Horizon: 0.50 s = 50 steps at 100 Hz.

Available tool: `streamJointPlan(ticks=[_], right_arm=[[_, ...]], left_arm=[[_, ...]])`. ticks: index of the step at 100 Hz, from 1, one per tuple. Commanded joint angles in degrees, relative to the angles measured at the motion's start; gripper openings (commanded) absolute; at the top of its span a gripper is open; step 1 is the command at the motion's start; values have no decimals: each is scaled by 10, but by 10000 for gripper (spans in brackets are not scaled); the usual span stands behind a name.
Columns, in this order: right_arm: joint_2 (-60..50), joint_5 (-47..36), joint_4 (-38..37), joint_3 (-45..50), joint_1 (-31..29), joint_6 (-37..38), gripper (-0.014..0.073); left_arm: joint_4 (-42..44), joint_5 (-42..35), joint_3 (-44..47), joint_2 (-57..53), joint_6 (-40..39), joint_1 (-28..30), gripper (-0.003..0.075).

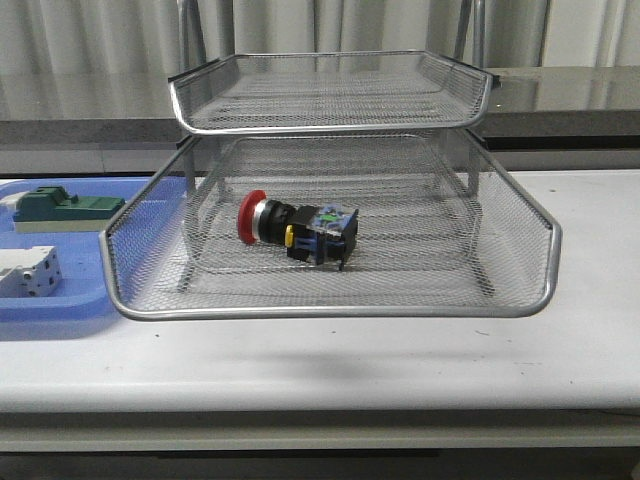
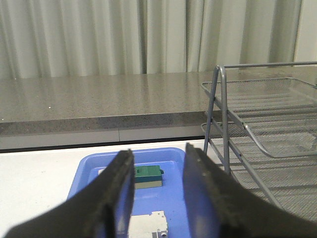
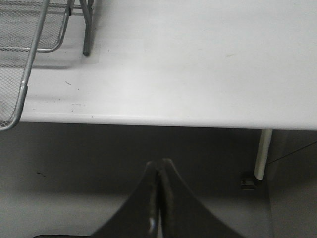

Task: Place button on rack with both arms
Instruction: 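Withdraw the left gripper back above the tray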

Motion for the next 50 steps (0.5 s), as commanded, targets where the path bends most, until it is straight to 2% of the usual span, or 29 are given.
streamJointPlan(ticks=[1, 8, 50], right_arm=[[4, -31, -11, -19, -2, 0, -68], [4, -31, -11, -19, -2, 0, -68], [4, -31, -11, -19, -2, 0, -68]], left_arm=[[-8, -42, -16, 4, -5, 1, 60], [-7, -42, -16, 4, -5, 1, -22], [-7, -42, -16, 4, -5, 1, -20]])
